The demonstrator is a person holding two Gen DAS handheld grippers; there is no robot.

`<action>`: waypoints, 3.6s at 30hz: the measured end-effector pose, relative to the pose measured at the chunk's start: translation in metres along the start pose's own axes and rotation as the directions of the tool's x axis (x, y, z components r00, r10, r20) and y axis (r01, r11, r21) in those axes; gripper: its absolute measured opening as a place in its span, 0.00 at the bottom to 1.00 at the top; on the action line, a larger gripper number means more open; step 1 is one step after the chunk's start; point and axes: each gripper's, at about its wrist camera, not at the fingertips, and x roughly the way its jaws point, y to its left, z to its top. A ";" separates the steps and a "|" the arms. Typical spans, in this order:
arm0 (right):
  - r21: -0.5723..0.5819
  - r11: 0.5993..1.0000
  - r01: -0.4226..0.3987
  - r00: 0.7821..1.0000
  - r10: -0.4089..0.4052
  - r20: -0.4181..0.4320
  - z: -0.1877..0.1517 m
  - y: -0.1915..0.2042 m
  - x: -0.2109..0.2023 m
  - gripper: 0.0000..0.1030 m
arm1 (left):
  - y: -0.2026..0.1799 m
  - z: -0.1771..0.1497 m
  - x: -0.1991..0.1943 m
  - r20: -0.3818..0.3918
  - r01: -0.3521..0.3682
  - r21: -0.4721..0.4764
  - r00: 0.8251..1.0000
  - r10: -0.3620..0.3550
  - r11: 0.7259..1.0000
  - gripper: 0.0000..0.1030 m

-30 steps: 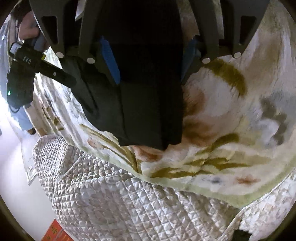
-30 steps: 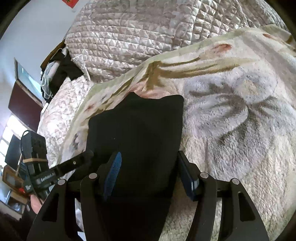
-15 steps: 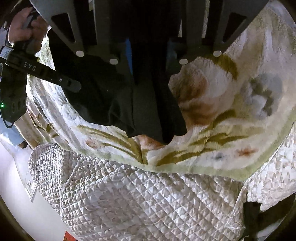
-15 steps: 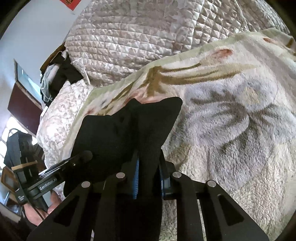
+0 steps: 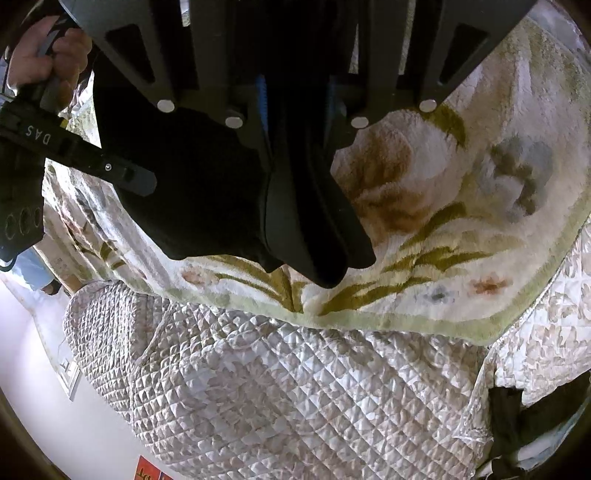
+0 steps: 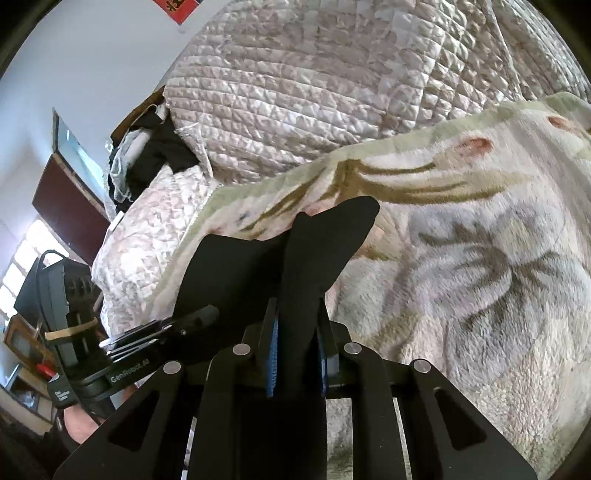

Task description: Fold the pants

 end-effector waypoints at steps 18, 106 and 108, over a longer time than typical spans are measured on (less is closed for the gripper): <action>-0.033 0.998 -0.045 0.998 0.044 -0.041 0.081 0.017 0.097 0.16 | 0.075 0.093 0.033 0.042 -0.026 -0.014 0.999 0.026 1.000 0.23; -0.379 0.884 0.274 0.946 -0.318 -0.057 -0.043 0.031 0.069 0.55 | 0.050 -0.034 0.038 -0.051 -0.250 0.040 0.966 0.252 0.967 0.73; -0.379 0.884 0.274 0.947 -0.317 -0.057 -0.043 0.031 0.069 0.55 | 0.050 -0.034 0.038 -0.051 -0.252 0.040 0.966 0.254 0.967 0.74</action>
